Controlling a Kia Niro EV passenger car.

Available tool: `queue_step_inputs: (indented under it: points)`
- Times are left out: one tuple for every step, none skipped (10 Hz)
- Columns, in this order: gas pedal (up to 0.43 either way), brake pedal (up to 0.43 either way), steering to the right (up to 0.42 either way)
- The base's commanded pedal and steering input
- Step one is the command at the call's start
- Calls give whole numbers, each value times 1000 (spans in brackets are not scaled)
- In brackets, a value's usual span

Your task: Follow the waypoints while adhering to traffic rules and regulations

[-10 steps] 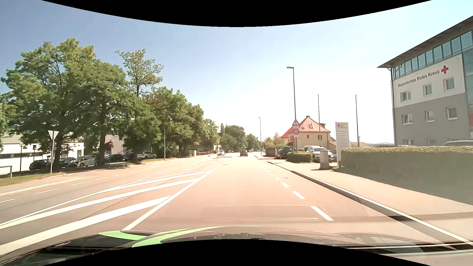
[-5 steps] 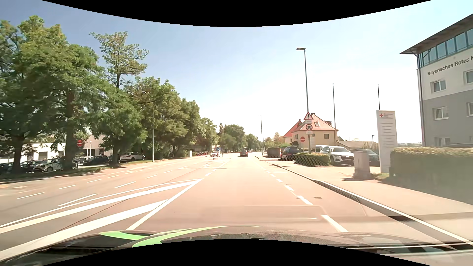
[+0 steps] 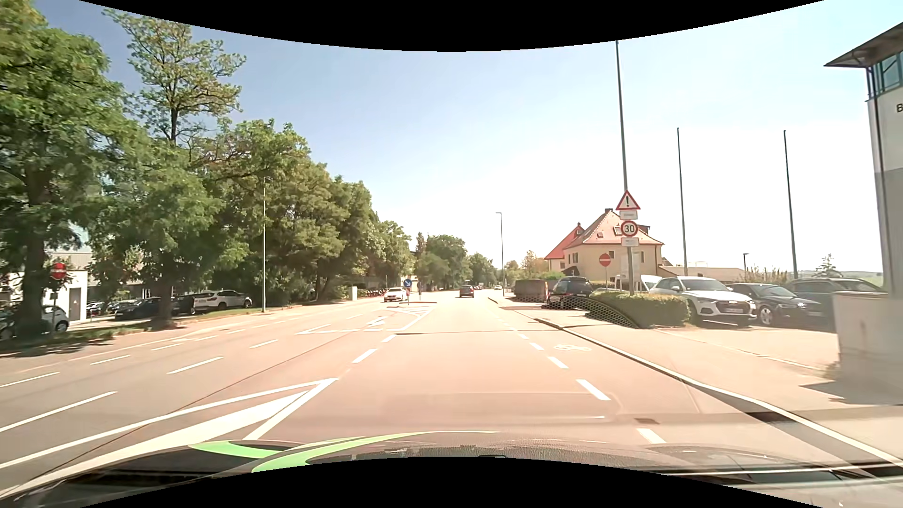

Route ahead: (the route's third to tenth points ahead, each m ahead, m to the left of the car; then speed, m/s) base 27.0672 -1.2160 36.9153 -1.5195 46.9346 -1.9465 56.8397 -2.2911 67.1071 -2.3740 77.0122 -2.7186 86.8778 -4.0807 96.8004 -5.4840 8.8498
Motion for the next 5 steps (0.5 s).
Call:
queue_step_inputs:
  points:
    - [0, 189, 2]
    - [0, 189, 1]
    - [0, 183, 1]
    - [0, 171, 1]
    - [0, 116, 1]
